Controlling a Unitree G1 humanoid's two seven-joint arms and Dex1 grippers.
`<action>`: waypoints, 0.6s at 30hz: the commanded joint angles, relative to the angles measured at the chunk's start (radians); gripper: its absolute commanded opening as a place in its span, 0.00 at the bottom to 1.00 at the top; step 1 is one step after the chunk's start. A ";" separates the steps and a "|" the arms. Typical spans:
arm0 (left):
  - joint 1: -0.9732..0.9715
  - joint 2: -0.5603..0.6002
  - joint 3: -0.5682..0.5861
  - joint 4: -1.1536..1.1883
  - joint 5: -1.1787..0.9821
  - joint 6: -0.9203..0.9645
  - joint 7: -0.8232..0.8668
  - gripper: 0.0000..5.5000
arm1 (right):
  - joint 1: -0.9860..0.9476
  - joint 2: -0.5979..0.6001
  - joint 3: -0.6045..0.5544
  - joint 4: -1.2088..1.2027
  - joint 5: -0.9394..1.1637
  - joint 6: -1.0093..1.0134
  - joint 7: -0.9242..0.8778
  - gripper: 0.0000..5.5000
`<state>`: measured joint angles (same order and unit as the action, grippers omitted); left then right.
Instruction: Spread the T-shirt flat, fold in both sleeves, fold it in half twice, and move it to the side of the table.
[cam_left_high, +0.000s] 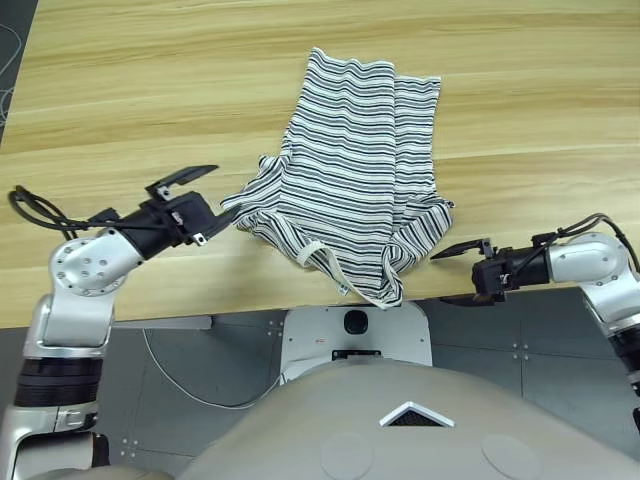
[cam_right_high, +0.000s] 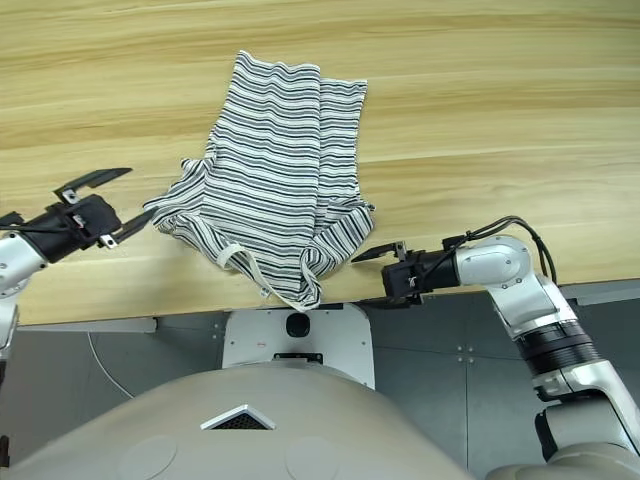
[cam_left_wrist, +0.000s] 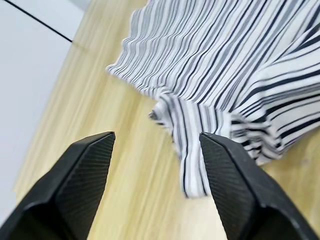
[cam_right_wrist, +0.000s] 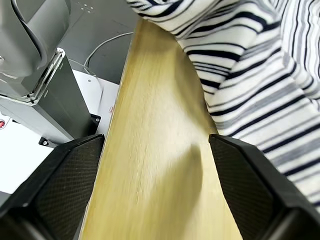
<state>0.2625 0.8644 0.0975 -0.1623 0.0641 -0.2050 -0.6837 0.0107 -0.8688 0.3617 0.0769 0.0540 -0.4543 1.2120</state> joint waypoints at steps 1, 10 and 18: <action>0.002 0.034 0.081 -0.028 0.008 0.027 0.006 0.57 | -0.096 -0.030 -0.136 -0.050 0.072 0.035 -0.042 0.69; -0.489 -0.104 -0.074 0.107 0.169 -0.008 0.143 0.57 | -0.316 0.178 -0.166 0.039 -0.100 0.018 -0.323 0.69; -0.804 -0.388 -0.444 0.607 0.318 -0.231 0.121 0.57 | -0.310 0.187 -0.073 0.116 -0.221 -0.035 -0.326 0.69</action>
<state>-0.5095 0.5090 -0.2891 0.3669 0.3715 -0.3721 -0.5286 -0.3112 -0.6637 0.2667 0.1938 -0.1499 -0.4733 0.8596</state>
